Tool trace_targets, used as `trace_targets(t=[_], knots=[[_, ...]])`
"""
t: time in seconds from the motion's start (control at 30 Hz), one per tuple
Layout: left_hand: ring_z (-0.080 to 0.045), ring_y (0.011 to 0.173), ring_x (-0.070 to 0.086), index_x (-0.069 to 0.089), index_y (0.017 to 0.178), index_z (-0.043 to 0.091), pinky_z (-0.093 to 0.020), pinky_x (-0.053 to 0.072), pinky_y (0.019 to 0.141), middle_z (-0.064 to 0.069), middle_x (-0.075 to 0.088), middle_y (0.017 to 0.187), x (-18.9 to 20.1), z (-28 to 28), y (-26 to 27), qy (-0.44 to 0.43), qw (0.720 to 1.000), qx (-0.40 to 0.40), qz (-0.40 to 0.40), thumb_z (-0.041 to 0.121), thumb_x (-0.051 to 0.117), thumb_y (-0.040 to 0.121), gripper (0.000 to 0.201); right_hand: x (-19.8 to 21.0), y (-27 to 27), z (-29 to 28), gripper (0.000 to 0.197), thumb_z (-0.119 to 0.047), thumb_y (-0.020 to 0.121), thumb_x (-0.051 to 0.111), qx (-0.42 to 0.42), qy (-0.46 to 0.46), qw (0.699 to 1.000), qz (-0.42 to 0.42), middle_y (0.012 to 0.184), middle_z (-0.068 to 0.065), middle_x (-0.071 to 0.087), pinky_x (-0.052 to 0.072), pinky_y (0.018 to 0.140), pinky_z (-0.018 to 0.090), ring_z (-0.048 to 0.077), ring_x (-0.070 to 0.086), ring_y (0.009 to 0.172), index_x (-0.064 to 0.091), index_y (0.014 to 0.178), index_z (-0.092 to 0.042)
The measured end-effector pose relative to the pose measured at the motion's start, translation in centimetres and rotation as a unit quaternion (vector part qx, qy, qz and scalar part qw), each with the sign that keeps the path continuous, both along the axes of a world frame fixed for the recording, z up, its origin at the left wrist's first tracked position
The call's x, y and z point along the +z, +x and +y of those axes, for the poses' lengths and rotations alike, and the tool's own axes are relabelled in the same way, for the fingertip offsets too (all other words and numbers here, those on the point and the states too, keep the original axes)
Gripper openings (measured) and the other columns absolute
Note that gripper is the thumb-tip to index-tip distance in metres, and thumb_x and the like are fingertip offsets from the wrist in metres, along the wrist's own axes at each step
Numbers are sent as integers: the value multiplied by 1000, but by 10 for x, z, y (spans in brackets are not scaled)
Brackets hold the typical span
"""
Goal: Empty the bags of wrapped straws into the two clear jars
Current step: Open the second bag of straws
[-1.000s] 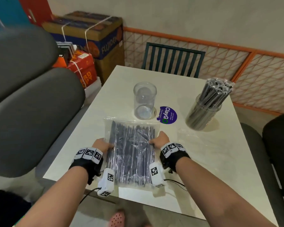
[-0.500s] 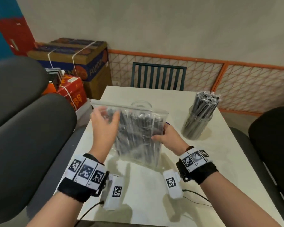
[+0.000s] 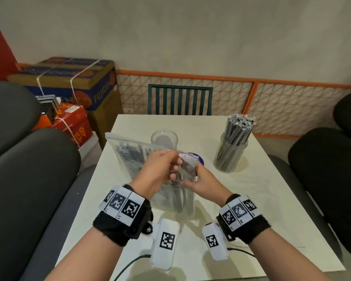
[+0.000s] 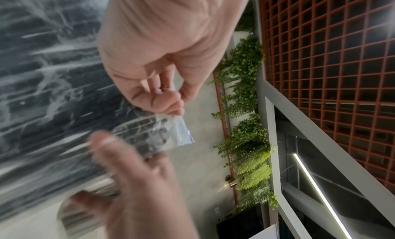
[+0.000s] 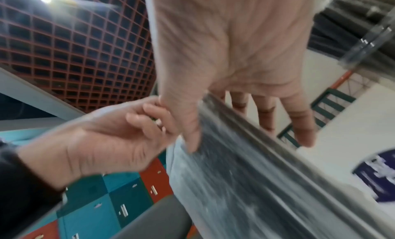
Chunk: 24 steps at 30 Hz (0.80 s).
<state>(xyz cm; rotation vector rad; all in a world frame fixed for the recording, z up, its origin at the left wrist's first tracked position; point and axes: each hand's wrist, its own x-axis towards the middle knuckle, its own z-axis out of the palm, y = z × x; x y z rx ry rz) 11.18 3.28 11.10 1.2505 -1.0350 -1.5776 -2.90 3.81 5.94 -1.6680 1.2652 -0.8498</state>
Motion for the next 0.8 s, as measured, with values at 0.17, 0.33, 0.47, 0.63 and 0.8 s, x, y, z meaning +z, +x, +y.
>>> trace_targets(t=[0.17, 0.33, 0.47, 0.63, 0.8], knots=[[-7, 41, 37, 51, 59, 15, -19, 31, 40, 5, 44, 48, -12, 4, -8, -48, 998, 38, -24, 21, 59, 89, 32, 35, -13, 1, 34, -34, 82, 67, -57, -174, 975, 129, 104, -2, 58, 42, 80, 10, 4, 54, 89, 60, 111, -18], [-9, 43, 35, 50, 60, 15, -22, 34, 45, 3, 40, 50, -21, 6, -18, -91, 994, 47, -36, 27, 57, 90, 34, 53, -9, 0, 16, -25, 86, 63, -76, -224, 943, 235, 78, -3, 60, 42, 72, 28, 13, 50, 73, 68, 80, -11], [-5, 43, 37, 56, 69, 14, -19, 36, 45, 8, 42, 49, -26, 8, -19, -97, 995, 34, -17, 25, 51, 94, 28, 57, -9, -1, 17, -15, 86, 62, -107, -92, 986, 90, 60, -9, 58, 36, 54, 11, -2, 49, 52, 67, 70, -12], [-6, 39, 35, 54, 65, 12, -17, 37, 44, 7, 40, 44, -27, 16, -21, -92, 996, 21, -6, 18, 49, 95, 31, 55, -14, -15, 26, -5, 83, 57, -220, -1, 975, 16, 54, -4, 51, 33, 46, 17, 5, 41, 46, 59, 59, -13], [-6, 41, 39, 56, 67, 11, -17, 36, 45, 4, 44, 48, -24, 18, -16, -95, 995, -5, -1, 19, 49, 95, 30, 61, -11, -16, 14, -13, 86, 56, -160, -50, 979, 115, 72, -1, 61, 43, 63, 23, 12, 53, 65, 65, 76, -12]])
